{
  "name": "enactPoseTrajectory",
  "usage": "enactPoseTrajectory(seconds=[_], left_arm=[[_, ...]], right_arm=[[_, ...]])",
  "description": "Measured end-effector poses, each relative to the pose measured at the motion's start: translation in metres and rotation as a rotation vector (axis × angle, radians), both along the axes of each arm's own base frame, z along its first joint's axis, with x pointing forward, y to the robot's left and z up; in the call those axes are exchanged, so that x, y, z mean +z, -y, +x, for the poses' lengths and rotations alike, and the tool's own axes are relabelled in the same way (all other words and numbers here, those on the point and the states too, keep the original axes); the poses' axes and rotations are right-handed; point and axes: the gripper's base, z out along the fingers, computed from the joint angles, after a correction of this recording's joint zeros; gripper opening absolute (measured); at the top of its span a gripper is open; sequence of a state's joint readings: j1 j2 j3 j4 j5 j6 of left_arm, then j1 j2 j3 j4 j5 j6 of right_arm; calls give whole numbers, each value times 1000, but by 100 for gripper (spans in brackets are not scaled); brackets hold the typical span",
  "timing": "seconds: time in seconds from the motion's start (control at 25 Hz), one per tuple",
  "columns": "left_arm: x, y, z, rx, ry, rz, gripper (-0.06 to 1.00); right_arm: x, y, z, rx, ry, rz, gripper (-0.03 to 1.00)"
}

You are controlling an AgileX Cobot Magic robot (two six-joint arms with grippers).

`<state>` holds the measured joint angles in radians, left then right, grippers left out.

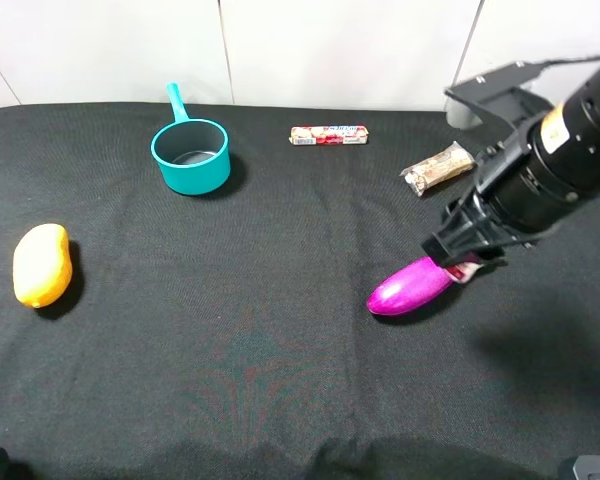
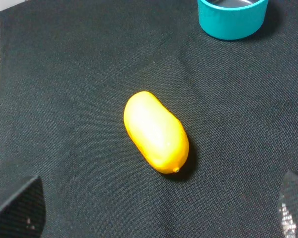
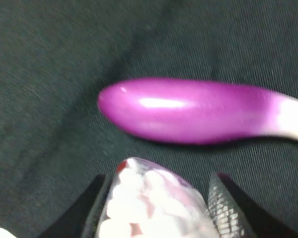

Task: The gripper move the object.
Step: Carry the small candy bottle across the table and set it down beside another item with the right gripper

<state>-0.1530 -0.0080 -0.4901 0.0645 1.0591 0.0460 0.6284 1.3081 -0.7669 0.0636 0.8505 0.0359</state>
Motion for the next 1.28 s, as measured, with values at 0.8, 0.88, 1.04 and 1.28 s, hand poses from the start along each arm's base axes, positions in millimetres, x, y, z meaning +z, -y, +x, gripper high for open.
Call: enactPoseTrajectory(seconds=[0.8, 0.88, 1.04, 1.28], left_arm=[[0, 0, 0, 0, 0, 0, 99], [0, 0, 0, 0, 0, 0, 99], [0, 0, 0, 0, 0, 0, 99], [0, 0, 0, 0, 0, 0, 99]], right_arm=[[-36, 54, 11, -214, 7, -12, 32], [-36, 58, 13, -237, 15, -11, 32], [-35, 68, 18, -288, 29, -6, 32], [-43, 79, 18, -376, 44, 7, 32]])
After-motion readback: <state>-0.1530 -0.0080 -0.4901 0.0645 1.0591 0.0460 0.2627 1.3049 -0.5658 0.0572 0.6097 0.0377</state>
